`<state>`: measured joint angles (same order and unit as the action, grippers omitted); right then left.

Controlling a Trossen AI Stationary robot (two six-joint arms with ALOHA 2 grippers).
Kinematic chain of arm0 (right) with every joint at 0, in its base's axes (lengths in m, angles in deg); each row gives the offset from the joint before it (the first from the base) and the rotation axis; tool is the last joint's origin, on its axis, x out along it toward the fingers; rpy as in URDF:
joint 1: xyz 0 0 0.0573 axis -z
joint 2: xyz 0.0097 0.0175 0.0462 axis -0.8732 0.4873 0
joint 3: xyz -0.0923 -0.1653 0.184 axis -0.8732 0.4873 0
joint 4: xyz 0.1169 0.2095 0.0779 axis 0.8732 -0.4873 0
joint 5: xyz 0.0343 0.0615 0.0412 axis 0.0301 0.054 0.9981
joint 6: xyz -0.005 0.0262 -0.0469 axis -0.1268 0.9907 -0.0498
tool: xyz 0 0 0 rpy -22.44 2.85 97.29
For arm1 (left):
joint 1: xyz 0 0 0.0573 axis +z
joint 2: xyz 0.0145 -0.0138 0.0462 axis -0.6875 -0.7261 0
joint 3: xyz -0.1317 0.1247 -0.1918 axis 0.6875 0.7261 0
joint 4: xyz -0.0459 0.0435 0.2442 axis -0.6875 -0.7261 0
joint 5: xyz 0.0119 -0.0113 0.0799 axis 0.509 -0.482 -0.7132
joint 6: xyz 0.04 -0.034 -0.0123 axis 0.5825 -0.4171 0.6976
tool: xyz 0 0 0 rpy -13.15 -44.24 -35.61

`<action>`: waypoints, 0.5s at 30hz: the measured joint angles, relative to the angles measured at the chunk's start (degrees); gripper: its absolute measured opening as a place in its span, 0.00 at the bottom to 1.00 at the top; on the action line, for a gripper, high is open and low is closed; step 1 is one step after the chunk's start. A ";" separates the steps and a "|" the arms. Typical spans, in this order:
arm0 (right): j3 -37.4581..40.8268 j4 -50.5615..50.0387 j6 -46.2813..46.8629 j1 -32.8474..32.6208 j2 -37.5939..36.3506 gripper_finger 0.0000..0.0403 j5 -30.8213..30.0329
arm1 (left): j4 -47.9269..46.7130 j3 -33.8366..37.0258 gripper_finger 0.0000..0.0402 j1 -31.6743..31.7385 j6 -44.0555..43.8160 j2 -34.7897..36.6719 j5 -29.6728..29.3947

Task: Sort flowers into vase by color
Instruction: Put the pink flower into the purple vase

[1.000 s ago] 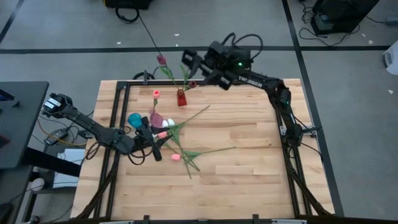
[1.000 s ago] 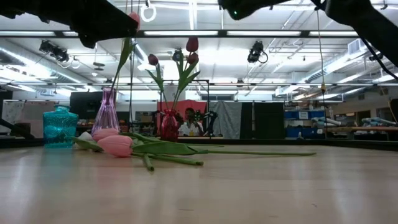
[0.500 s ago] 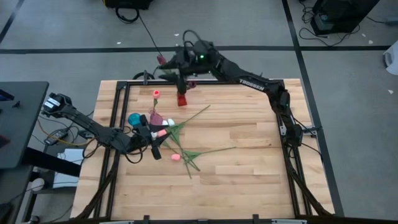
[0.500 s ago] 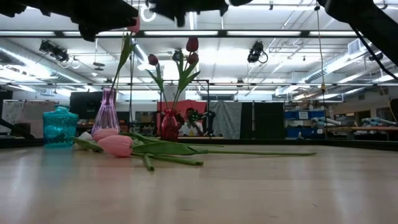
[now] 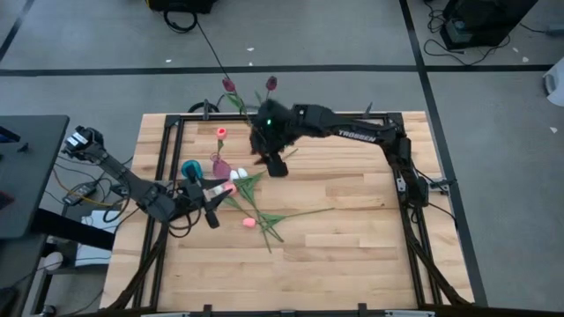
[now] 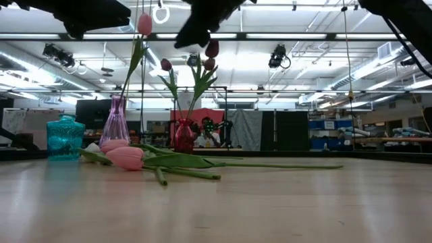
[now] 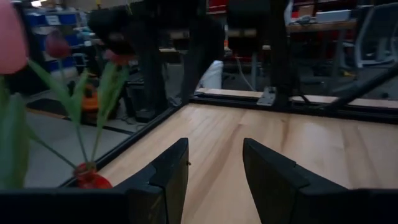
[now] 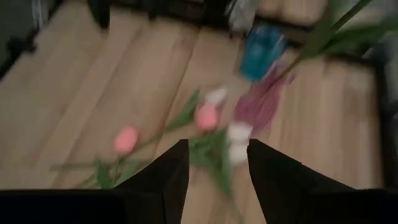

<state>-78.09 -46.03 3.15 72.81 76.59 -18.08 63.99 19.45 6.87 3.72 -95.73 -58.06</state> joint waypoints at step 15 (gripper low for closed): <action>29.73 18.48 -3.39 -7.04 0.10 0.40 -16.78 | -2.97 0.02 0.39 -0.62 -6.77 -2.20 0.72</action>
<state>-48.36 -27.55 -0.25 65.77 76.69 -34.86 61.02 19.47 6.25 -3.04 -97.93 -57.34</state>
